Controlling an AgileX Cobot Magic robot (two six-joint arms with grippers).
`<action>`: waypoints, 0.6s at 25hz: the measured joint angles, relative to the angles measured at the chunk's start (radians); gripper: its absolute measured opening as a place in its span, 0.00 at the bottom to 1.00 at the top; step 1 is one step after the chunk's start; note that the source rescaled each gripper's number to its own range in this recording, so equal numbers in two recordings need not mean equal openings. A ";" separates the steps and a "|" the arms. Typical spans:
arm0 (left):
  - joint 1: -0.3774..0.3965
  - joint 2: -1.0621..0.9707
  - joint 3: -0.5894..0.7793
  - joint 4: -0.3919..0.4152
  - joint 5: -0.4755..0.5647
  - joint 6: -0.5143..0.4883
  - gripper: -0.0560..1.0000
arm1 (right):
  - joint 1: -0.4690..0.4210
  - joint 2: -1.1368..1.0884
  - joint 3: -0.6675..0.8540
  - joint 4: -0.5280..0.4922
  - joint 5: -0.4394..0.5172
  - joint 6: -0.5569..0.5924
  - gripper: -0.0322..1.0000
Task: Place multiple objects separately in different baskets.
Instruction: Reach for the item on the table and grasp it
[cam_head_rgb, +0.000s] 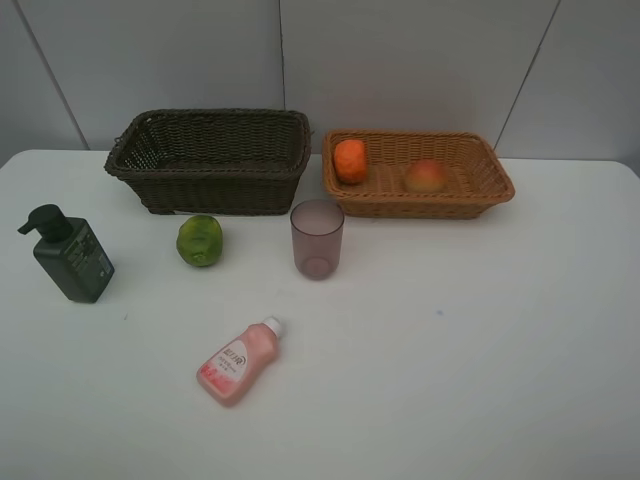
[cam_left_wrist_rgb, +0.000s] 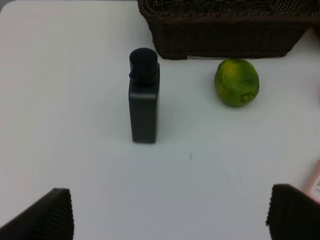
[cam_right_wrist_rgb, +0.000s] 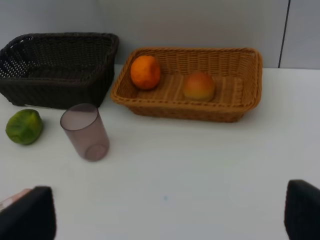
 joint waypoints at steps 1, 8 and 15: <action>0.000 0.000 0.000 0.000 0.000 0.000 1.00 | 0.000 -0.026 0.031 -0.015 -0.020 -0.021 0.97; 0.000 0.000 0.000 0.000 0.000 0.000 1.00 | 0.011 -0.071 0.155 -0.034 -0.133 -0.073 0.97; 0.000 0.000 0.000 0.000 0.000 0.000 1.00 | 0.011 -0.071 0.216 -0.029 -0.152 -0.073 0.97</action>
